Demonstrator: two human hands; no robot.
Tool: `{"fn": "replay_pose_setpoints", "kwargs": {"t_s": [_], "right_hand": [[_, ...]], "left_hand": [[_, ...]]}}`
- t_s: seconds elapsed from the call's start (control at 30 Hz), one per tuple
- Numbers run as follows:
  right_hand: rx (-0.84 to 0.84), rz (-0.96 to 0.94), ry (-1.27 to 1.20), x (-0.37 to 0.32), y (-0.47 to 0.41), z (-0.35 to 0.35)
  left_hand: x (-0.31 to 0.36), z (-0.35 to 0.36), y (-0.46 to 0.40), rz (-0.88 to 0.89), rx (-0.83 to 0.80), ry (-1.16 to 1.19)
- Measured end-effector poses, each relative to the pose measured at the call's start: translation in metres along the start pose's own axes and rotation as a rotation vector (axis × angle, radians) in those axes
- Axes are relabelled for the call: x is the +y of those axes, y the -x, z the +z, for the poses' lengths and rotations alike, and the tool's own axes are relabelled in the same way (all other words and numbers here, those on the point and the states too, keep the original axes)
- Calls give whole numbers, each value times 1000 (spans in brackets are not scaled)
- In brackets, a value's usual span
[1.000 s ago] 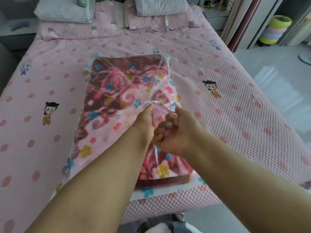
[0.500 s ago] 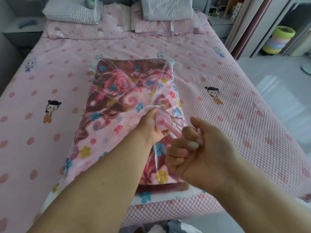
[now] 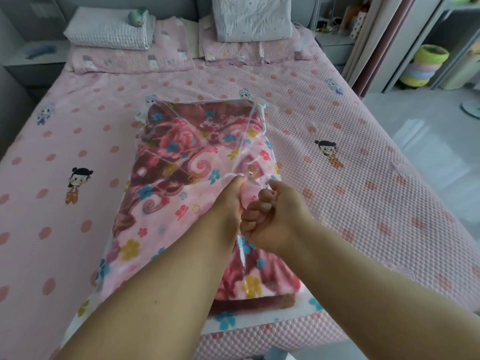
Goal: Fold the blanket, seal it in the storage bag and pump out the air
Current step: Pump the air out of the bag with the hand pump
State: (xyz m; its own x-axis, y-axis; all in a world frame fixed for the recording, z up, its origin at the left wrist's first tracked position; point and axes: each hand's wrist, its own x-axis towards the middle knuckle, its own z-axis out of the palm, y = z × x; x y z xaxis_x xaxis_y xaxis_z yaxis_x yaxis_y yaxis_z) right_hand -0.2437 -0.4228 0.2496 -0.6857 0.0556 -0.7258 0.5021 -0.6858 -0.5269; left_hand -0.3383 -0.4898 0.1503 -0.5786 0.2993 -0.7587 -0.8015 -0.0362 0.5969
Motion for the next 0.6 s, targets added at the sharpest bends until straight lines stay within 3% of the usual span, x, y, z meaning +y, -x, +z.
{"fn": "replay_pose_setpoints", "kwargs": {"t_s": [0.07, 0.13, 0.17, 0.3, 0.37, 0.43, 0.5, 0.6], "right_hand": [[-61, -73, 83, 1, 6, -11], [-148, 41, -44, 1, 29, -10], [-131, 108, -111, 0, 37, -11], [-75, 68, -183, 2, 19, -8], [4, 24, -100, 0, -3, 2], [-5, -70, 29, -2, -5, -5], [-106, -4, -36, 3, 15, -6], [-70, 88, -109, 5, 32, -8]], "left_hand": [[-6, -5, -12, -39, 27, 79], [-6, -6, -11, 2, 22, 178], [-7, -7, -11, 44, 66, 182], [-1, -6, -6, 43, 57, 38], [-3, -5, -7, 68, -22, 16], [-6, -8, -4, 56, 17, 45], [-8, -10, -9, 49, -21, 101], [-8, -6, -2, 15, 67, 183]]}}
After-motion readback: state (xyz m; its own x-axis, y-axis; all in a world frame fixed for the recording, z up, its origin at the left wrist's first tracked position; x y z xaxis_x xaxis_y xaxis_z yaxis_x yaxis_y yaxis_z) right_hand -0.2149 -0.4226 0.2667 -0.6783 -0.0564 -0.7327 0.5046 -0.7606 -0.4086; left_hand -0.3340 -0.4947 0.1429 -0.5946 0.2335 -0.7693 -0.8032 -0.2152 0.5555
